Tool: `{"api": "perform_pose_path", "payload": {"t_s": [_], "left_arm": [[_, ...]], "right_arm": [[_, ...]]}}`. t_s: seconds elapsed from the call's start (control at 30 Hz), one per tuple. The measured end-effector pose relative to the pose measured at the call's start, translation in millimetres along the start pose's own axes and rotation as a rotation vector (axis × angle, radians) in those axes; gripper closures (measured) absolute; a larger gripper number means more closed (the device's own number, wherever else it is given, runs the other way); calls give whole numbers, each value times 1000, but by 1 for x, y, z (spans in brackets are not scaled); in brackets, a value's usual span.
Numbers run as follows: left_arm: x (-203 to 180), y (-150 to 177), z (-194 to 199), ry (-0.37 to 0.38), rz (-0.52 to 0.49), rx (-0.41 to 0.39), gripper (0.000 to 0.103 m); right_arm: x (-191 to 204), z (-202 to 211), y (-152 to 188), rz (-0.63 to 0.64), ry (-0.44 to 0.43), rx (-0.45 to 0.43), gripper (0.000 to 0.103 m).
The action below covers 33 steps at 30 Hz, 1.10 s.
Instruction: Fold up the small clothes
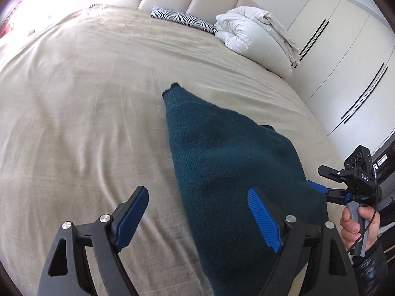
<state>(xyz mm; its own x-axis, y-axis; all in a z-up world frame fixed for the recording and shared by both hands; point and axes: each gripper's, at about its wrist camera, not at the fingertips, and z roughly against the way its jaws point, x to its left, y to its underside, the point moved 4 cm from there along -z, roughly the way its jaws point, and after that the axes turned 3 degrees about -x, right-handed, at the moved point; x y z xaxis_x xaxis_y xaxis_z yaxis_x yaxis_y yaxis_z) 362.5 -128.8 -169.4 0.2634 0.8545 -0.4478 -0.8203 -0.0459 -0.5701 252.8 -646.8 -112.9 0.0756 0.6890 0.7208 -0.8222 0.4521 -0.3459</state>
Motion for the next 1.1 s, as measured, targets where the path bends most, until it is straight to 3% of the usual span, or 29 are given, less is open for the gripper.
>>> {"api": "perform_pose_path", "payload": {"t_s": [0.13, 0.2, 0.33, 0.43, 0.47, 0.57, 0.7, 0.9, 1.1], "left_arm": [[-3, 12, -14, 34, 42, 67, 19], [-6, 13, -17, 42, 44, 79, 19], [-8, 11, -25, 52, 61, 105, 21], [-8, 9, -29, 59, 63, 118, 32], [-11, 11, -31, 84, 64, 136, 45], [-16, 13, -30, 46, 49, 145, 51], [-17, 9, -26, 26, 51, 146, 65], [-27, 11, 4, -14, 0, 125, 72], [-32, 16, 73, -45, -46, 57, 73]], "right_arm": [[-13, -22, 17, -25, 13, 119, 36], [-14, -29, 21, -5, 22, 128, 36], [-11, -45, 19, -5, 32, 175, 52], [-9, -53, 17, 0, 64, 208, 56], [-9, -56, 16, -3, 74, 216, 59], [-2, -61, 17, 35, 136, 234, 68], [10, -62, 23, 90, 211, 222, 73], [57, -62, 40, 268, 381, 156, 82], [107, -36, 70, 309, 357, 99, 83]]}}
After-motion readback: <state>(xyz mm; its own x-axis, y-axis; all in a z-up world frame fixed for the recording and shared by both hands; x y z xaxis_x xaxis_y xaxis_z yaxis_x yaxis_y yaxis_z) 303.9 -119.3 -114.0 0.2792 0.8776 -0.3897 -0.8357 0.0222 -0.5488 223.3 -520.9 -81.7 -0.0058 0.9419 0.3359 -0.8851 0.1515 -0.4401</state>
